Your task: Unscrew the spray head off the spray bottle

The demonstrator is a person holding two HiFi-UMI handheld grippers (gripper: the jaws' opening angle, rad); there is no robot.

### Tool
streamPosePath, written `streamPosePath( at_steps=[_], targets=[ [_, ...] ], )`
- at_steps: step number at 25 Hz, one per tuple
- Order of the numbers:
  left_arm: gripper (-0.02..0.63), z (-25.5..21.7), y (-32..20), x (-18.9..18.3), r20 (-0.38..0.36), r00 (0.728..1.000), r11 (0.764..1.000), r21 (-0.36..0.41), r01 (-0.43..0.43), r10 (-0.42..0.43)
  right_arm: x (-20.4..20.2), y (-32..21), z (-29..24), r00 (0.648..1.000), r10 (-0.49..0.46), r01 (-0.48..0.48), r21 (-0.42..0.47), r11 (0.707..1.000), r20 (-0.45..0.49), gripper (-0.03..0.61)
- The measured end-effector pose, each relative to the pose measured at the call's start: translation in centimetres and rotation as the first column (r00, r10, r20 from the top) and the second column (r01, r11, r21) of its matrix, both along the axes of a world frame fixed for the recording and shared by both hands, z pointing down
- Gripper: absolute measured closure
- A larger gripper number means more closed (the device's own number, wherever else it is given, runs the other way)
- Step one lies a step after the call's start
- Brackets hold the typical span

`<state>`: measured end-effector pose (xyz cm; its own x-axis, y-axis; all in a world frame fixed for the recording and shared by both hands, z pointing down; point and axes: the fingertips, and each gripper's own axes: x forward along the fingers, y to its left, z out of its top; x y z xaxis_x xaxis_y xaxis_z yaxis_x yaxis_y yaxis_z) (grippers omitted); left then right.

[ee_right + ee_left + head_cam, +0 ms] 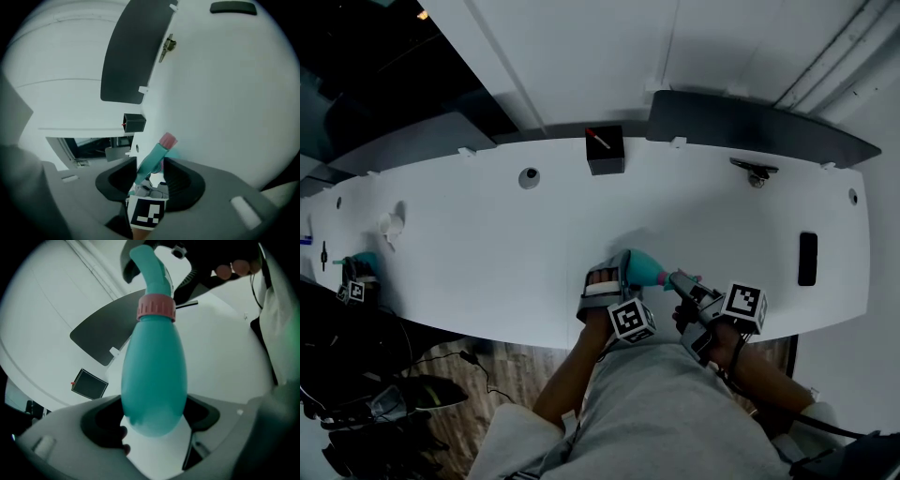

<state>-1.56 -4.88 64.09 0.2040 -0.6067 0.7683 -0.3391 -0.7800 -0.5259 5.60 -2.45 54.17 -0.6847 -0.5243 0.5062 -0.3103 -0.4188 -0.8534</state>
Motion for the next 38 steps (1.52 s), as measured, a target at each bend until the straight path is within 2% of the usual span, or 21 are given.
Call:
streamPosePath(
  at_steps=[1, 2, 3, 4, 5, 6, 7, 8, 9, 10, 11, 12, 13, 14, 15, 17, 19, 23, 27, 32, 38],
  targets=[
    [0.227, -0.1, -0.1, 0.1, -0.003, 1.000, 1.000, 0.001, 0.002, -0.002, -0.3, -0.2, -0.2, 0.999, -0.033, 0.033, 0.028, 0.999, -0.018, 0.424],
    [0.227, -0.1, -0.1, 0.1, -0.009, 1.000, 1.000, -0.003, 0.007, -0.007, -0.6, -0.3, -0.4, 0.995, -0.084, 0.087, 0.069, 0.994, -0.046, 0.444],
    [0.227, -0.1, -0.2, 0.0, -0.016, 1.000, 1.000, -0.009, 0.015, -0.015, -1.0, -0.3, -0.8, 0.984, -0.154, 0.164, 0.122, 0.979, -0.090, 0.446],
    [0.227, 0.0, -0.2, 0.0, -0.023, 1.000, 1.000, -0.015, 0.021, -0.021, -1.4, -0.3, -1.1, 0.958, -0.242, 0.269, 0.183, 0.946, -0.157, 0.449],
    [0.228, -0.1, -0.2, -0.1, -0.026, 0.999, 1.000, -0.018, 0.023, -0.024, -1.7, -0.2, -1.3, 0.905, -0.340, 0.400, 0.242, 0.884, -0.254, 0.449],
    [0.227, -0.1, -0.2, -0.1, -0.025, 0.999, 1.000, -0.017, 0.021, -0.021, -1.9, 0.0, -1.3, 0.815, -0.435, 0.551, 0.280, 0.786, -0.382, 0.451],
    [0.227, -0.1, -0.1, -0.1, -0.020, 1.000, 1.000, -0.013, 0.014, -0.015, -1.9, 0.2, -1.3, 0.679, -0.504, 0.705, 0.281, 0.651, -0.534, 0.455],
    [0.227, -0.2, -0.1, 0.0, -0.015, 1.000, 1.000, -0.008, 0.005, -0.005, -1.7, 0.5, -1.1, 0.494, -0.525, 0.842, 0.232, 0.486, -0.693, 0.465],
    [0.227, -0.2, 0.0, 0.1, -0.013, 1.000, 1.000, -0.004, -0.003, 0.003, -1.3, 0.6, -0.9, 0.267, -0.481, 0.945, 0.129, 0.301, -0.835, 0.476],
    [0.227, -0.3, 0.0, 0.2, -0.016, 1.000, 1.000, -0.003, -0.005, 0.005, -1.0, 0.7, -0.8, 0.023, -0.366, 0.993, -0.020, 0.115, -0.930, 0.488],
    [0.227, -0.3, 0.0, 0.4, -0.023, 1.000, 1.000, -0.006, -0.001, 0.001, -0.8, 0.7, -0.7, -0.193, -0.201, 0.981, -0.188, -0.045, -0.960, 0.491],
    [0.227, -0.3, 0.0, 0.4, -0.030, 1.000, 1.000, -0.010, 0.006, -0.006, -0.8, 0.8, -0.8, -0.343, -0.031, 0.929, -0.334, -0.161, -0.939, 0.492],
    [0.227, -0.4, -0.1, 0.3, -0.035, 0.999, 1.000, -0.013, 0.013, -0.014, -0.9, 0.8, -0.8, -0.421, 0.102, 0.871, -0.433, -0.231, -0.901, 0.492],
    [0.227, -0.4, -0.2, 0.3, -0.038, 0.999, 1.000, -0.014, 0.019, -0.020, -1.1, 0.9, -0.9, -0.448, 0.180, 0.833, -0.482, -0.272, -0.876, 0.494],
    [0.227, -0.3, -0.2, 0.2, -0.043, 0.999, 1.000, -0.016, 0.022, -0.023, -1.3, 0.9, -0.9, -0.449, 0.218, 0.816, -0.497, -0.296, -0.866, 0.494],
    [0.227, -0.3, -0.3, 0.2, -0.052, 0.998, 0.999, -0.020, 0.024, -0.025, -1.3, 0.8, -0.8, -0.436, 0.255, 0.804, -0.501, -0.321, -0.863, 0.494],
    [0.227, -0.3, -0.5, 0.1, -0.059, 0.998, 0.999, -0.022, 0.032, -0.033, -1.5, 0.4, -0.8, -0.411, 0.266, 0.812, -0.482, -0.328, -0.872, 0.492],
    [0.227, -0.3, -0.6, -0.4, -0.075, 0.995, 0.998, -0.029, 0.056, -0.059, -1.9, 0.3, -1.0, -0.324, 0.192, 0.879, -0.370, -0.302, -0.926, 0.489],
    [0.227, -0.4, -0.7, -0.4, -0.081, 0.995, 0.998, -0.025, 0.050, -0.052, -1.9, 0.5, -1.2, -0.301, 0.199, 0.882, -0.351, -0.314, -0.933, 0.493],
    [0.227, -0.4, -0.7, -0.7, -0.119, 0.990, 0.997, -0.034, 0.074, -0.077, -1.8, 0.9, -1.9, -0.257, 0.246, 0.872, -0.334, -0.359, -0.935, 0.494],
    [0.227, -0.7, -0.7, -1.9, -0.174, 0.977, 0.992, -0.037, 0.123, -0.128, -1.3, 2.7, -4.2, -0.144, 0.277, 0.873, -0.254, -0.417, -0.950, 0.494]
  ],
)
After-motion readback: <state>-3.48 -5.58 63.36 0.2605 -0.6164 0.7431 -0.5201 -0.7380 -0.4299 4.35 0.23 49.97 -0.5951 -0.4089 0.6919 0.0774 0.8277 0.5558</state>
